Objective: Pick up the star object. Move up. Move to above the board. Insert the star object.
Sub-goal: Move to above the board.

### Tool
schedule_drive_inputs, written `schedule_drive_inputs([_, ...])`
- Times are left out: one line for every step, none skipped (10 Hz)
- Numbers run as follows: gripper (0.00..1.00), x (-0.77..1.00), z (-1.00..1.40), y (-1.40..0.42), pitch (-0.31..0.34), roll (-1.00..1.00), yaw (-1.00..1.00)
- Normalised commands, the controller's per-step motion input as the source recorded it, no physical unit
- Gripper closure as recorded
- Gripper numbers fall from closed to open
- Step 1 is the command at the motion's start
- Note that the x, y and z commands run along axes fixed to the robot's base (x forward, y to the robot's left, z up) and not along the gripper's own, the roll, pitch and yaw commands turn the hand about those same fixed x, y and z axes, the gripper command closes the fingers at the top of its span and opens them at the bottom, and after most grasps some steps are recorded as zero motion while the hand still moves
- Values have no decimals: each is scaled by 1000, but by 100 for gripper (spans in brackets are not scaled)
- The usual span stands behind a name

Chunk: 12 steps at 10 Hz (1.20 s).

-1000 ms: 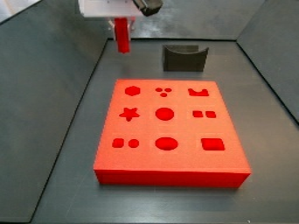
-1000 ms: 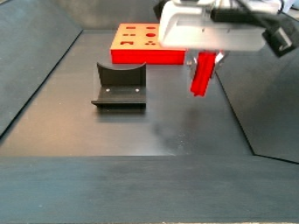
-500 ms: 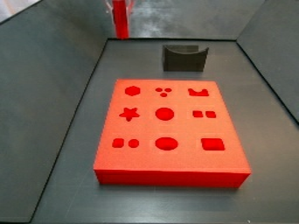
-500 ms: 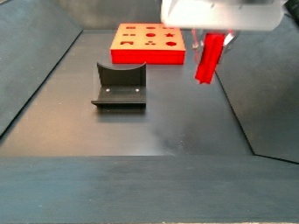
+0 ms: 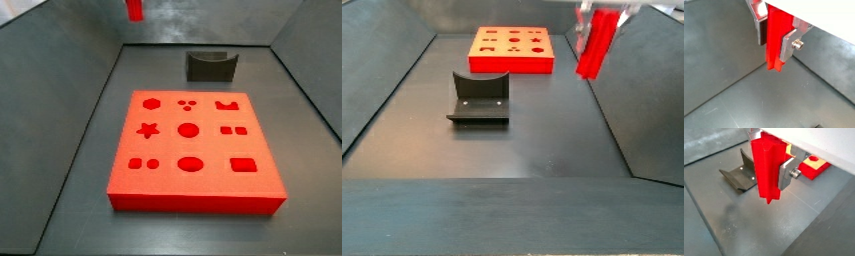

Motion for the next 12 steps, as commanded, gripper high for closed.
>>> schedule_drive_inputs([100, -73, 931, 93, 54, 77, 13])
schedule_drive_inputs([100, -42, 740, 53, 70, 78, 18])
schedule_drive_inputs([100, -24, 588, 37, 79, 74, 19])
schedule_drive_inputs([100, -15, 383, 27, 86, 74, 22])
schedule_drive_inputs([100, -13, 280, 22, 85, 79, 24])
schedule_drive_inputs([100, 283, 273, -1000, 467, 64, -393])
schedule_drive_inputs([100, 286, 260, -1000, 455, 63, -390])
schedule_drive_inputs([100, 299, 272, -1000, 375, 29, -185])
schedule_drive_inputs([100, 307, 267, -1000, 275, -29, -88])
schedule_drive_inputs([100, 312, 264, -1000, 199, -40, -44])
schedule_drive_inputs([100, 315, 269, -1000, 150, -14, -17])
schedule_drive_inputs([100, 320, 268, -1000, 131, -10, -6])
